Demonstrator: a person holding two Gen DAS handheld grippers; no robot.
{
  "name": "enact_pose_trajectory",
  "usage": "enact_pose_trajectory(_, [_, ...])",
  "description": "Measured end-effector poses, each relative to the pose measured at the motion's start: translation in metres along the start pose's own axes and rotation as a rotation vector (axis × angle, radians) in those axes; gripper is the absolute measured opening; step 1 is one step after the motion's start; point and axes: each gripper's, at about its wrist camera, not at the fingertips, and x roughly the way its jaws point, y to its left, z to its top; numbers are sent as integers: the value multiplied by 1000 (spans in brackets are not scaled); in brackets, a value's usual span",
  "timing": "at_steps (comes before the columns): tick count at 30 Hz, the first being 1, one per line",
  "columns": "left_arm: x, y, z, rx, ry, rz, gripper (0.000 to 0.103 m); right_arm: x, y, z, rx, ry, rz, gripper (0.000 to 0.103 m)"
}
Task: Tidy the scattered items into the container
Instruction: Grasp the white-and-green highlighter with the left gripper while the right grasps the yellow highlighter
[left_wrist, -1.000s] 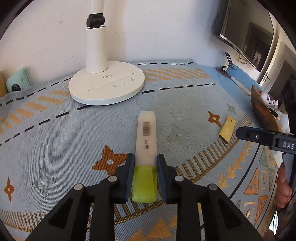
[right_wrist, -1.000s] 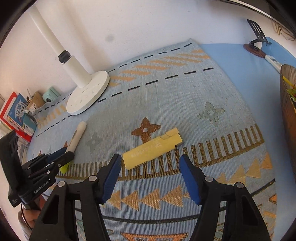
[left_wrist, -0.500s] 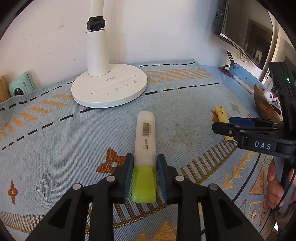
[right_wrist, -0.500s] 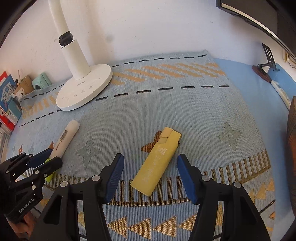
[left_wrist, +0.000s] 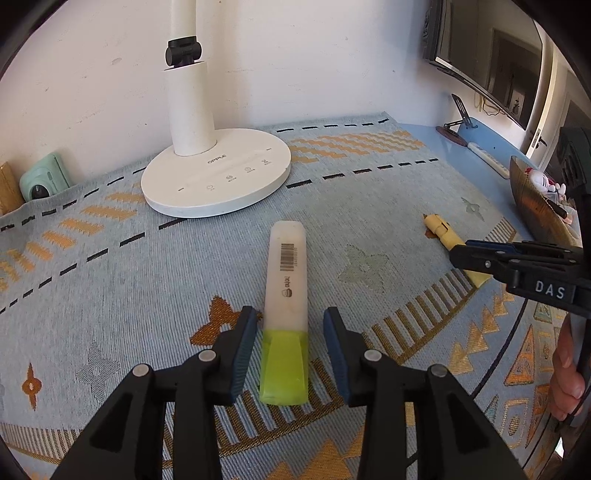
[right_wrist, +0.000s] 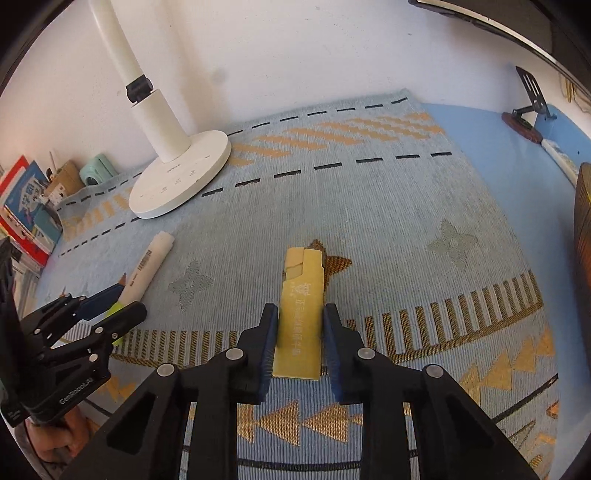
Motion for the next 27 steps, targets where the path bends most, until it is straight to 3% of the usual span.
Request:
enact_pose_trajectory(3, [-1,-5,0,20,-1,12,21,-13,1,-6,17,-16,50,25])
enact_pose_trajectory(12, [-38,-19,8,40,-87,-3,21,-59,-4,-10,7,-98,88,12])
enact_pose_trajectory(27, [-97,-67,21,110,-191,-22,21,-120,-25,-12,46,-221,129,12])
